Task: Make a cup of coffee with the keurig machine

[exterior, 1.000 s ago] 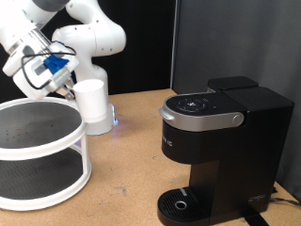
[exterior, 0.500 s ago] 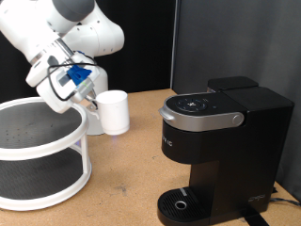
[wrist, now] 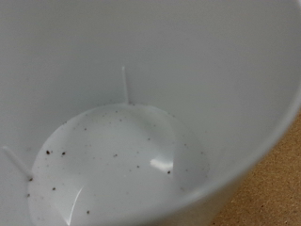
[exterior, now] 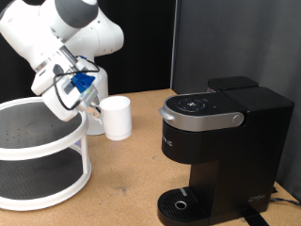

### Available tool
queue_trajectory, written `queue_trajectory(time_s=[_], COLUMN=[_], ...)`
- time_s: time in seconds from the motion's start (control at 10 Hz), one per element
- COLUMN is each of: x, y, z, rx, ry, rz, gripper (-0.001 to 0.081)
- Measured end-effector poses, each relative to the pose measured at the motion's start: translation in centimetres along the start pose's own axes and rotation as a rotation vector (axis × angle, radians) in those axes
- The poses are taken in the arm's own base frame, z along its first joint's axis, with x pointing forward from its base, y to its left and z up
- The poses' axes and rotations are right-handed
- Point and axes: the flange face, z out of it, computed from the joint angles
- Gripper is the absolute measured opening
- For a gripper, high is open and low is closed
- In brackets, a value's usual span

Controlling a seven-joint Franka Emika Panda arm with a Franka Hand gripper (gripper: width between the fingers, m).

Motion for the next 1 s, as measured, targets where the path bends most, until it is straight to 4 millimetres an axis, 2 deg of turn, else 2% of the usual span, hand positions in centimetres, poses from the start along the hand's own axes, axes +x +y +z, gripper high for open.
queue_trajectory(time_s=[0.4,0.7,1.0], x=[-0.8,-1.1,-1.5], y=[0.5,0.9,1.7], z=[5.2,8.8,11.2], rx=[-0.09,-0.087,-0.084], ry=[-0.042,-0.026,0.03], rz=[0.024,0.039,0.079], gripper=[0.0066,0.0066,0.0066])
